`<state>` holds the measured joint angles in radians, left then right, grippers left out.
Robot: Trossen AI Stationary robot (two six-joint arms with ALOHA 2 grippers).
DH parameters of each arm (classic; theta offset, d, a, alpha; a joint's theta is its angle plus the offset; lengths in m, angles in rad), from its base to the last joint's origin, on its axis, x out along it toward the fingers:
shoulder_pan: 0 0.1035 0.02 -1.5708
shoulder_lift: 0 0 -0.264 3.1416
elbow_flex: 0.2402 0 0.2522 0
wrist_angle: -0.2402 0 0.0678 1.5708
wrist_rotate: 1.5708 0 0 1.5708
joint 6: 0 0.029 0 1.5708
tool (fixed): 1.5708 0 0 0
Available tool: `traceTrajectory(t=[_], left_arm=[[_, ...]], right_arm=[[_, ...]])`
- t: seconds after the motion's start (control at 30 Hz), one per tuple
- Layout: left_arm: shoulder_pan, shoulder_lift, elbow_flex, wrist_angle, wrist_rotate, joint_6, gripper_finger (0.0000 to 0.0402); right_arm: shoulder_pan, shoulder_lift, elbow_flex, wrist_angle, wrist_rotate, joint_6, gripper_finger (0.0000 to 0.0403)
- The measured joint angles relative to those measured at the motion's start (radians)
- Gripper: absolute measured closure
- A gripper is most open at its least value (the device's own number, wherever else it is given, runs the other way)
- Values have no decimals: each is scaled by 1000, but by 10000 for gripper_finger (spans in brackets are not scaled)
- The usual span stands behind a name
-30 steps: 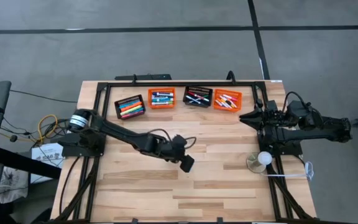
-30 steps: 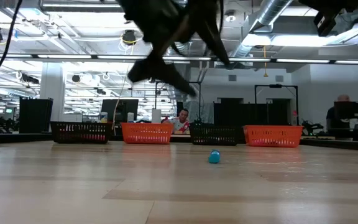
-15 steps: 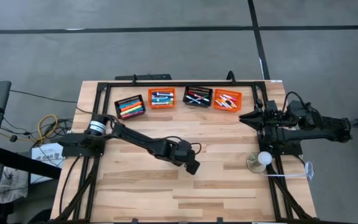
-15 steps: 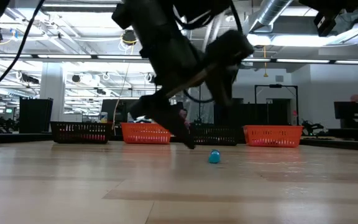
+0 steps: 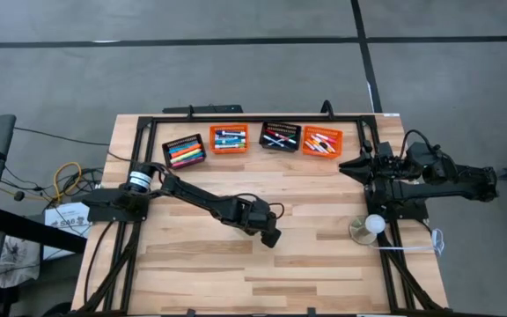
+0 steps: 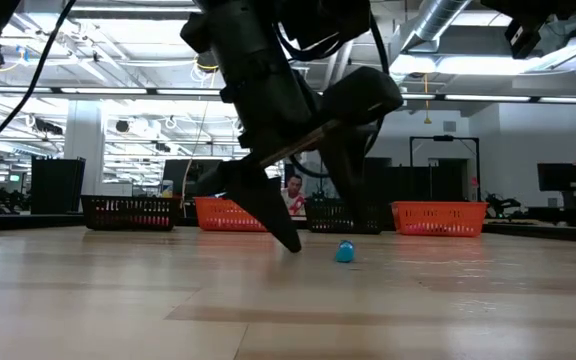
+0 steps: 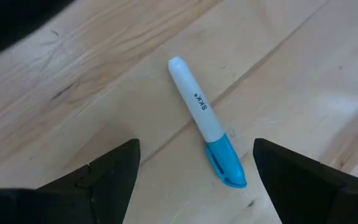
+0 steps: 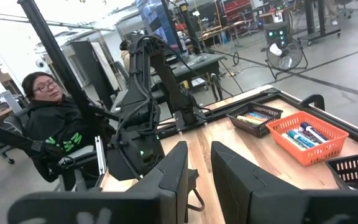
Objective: Pick & Place Markers
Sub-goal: Put the small light blue highlighter pen into the right orange bin
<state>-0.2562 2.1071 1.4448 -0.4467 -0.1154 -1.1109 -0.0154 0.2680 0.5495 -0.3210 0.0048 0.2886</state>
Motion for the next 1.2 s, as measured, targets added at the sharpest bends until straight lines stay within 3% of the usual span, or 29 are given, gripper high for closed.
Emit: traceTrajectory(t=[1.2], left_arm=[[28, 3, -4, 26, -40, 26, 87]], right_arm=[[0, 0, 0, 0, 0, 2, 339]])
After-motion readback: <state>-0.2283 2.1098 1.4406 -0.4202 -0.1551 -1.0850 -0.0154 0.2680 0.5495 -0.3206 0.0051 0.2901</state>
